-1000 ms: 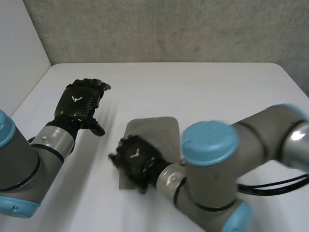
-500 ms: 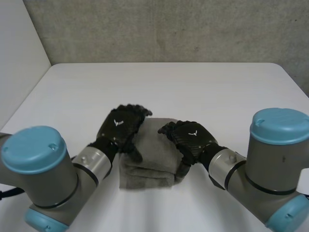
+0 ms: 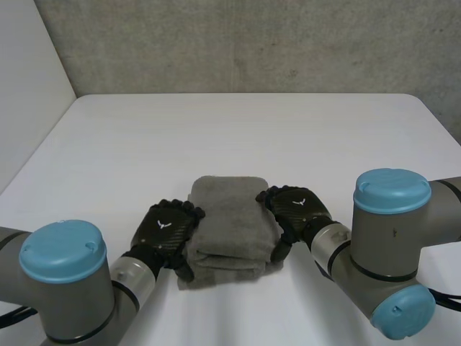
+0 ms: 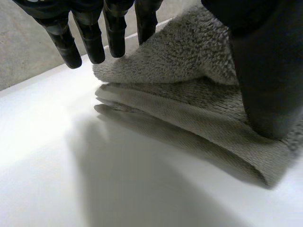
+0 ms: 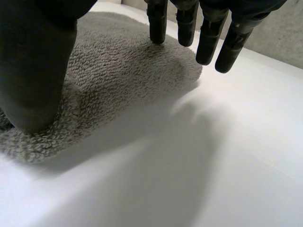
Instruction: Fold the towel.
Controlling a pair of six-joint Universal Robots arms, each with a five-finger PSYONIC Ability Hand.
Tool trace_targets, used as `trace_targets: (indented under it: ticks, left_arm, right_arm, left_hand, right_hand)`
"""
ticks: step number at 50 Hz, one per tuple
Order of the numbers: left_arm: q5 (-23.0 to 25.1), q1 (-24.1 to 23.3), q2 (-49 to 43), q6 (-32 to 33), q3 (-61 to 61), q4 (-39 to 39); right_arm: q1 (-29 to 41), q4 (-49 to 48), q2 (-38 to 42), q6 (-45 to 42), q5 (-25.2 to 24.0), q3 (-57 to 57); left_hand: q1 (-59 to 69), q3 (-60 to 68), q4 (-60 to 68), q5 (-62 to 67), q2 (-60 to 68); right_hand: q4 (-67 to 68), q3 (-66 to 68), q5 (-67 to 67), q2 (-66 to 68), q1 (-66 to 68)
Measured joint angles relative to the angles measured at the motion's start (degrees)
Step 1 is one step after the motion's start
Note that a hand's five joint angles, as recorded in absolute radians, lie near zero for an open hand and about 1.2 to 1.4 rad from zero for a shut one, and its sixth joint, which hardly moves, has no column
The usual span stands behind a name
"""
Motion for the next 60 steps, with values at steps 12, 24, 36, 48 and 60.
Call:
trace_targets:
  ticks: [12,24,36,48,60]
  left_arm:
    - [0.5,-1.5,4.7,-0.1,-5.4,-1.1]
    - [0.6,-1.2,5.5,0.4,-6.1,-1.2]
    - [0.5,-1.1,4.8,1.0,-5.5,-1.3]
    - [0.3,1.3,8.5,3.7,3.1,-5.6]
    - [0.4,2.7,4.8,-2.4,16.7,-9.3]
  right_arm:
    - [0.0,4.2,-1.8,-1.7,-2.1,1.6]
    - [-0.3,4.3,-3.8,-3.9,-5.2,3.7]
    - [-1.2,5.6,-3.4,-8.6,-5.0,3.7]
    - [-2.1,8.2,-9.4,-9.5,-4.6,0.3]
    - [-2.1,8.3,-7.2,1.0,-4.0,-8.0]
  left_hand:
    - [0.0,0.0,0.0,0.0,0.0]
    - [0.0,0.0,0.0,0.0,0.0]
    - [0.0,0.0,0.0,0.0,0.0]
    - [0.0,0.0,0.0,0.0,-0.1]
    - [0.0,0.0,0.0,0.0,-0.1]
  right_hand:
    - [0.0,0.0,0.0,0.0,-1.3]
    - [0.0,0.0,0.0,0.0,-1.4]
    - [0.0,0.0,0.0,0.0,-2.0]
    - [0.0,0.0,0.0,0.0,-2.2]
    - [0.0,0.0,0.0,0.0,-2.2]
